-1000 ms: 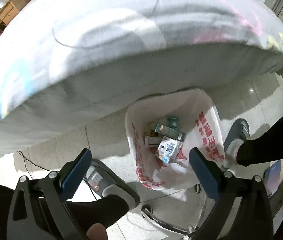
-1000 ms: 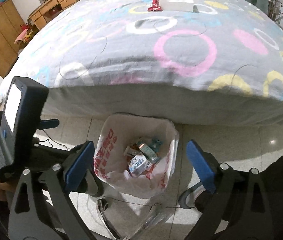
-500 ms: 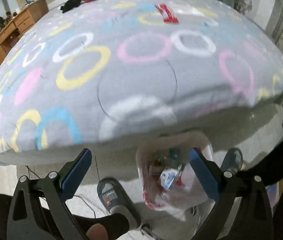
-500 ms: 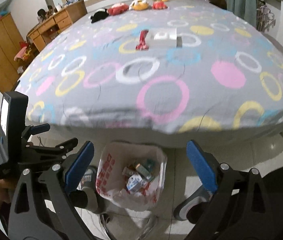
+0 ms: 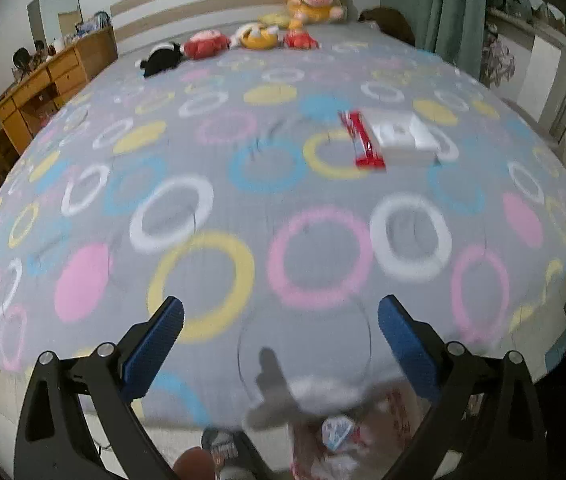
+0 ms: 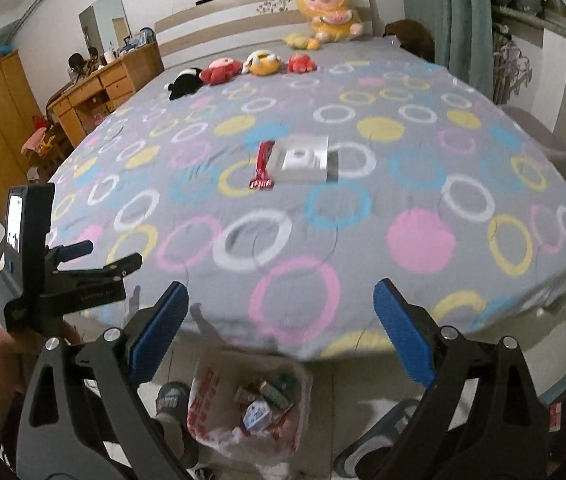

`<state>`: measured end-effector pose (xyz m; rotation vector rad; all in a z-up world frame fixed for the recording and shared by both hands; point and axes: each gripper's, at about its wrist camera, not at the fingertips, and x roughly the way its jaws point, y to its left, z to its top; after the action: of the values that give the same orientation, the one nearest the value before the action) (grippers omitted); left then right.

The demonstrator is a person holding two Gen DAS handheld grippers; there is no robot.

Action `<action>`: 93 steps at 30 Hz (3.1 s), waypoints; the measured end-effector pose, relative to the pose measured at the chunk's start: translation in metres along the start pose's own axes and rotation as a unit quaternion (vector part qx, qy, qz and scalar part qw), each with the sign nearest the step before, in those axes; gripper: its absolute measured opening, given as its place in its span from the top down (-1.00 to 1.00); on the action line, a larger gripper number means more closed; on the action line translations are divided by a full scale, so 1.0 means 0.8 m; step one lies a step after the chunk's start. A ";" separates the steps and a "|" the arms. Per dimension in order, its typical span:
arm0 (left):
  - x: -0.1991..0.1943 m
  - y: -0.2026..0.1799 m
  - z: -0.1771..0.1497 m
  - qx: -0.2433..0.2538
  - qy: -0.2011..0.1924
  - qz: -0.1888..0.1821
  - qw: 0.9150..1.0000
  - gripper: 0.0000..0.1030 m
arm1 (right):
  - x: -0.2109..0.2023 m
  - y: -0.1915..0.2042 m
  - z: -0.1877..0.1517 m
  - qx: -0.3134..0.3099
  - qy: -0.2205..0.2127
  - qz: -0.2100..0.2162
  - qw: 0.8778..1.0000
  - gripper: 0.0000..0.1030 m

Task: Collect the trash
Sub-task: 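Move both tools back over the bed toward the red stick and white tray, then grasp the red snack stick with left tool while right tool approaches the white tray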

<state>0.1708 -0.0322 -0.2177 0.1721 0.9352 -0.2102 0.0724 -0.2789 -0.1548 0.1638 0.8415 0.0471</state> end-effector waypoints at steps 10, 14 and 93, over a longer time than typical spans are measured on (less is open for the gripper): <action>0.031 -0.004 0.091 0.009 -0.034 -0.004 0.999 -0.85 | 0.028 0.004 0.082 -0.006 -0.026 -0.021 0.999 -0.78; 0.059 -0.017 0.121 0.020 -0.032 -0.004 0.999 -0.85 | 0.060 0.004 0.108 -0.004 -0.016 -0.029 0.999 -0.78; 0.290 -0.056 0.248 -0.014 0.048 -0.073 0.996 0.67 | 0.389 -0.049 0.167 0.021 0.086 -0.060 0.994 -0.38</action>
<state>0.4469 -0.1468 -0.2928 0.0888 1.0473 -0.3260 0.3784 -0.3015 -0.3039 0.1497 1.0226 -0.0697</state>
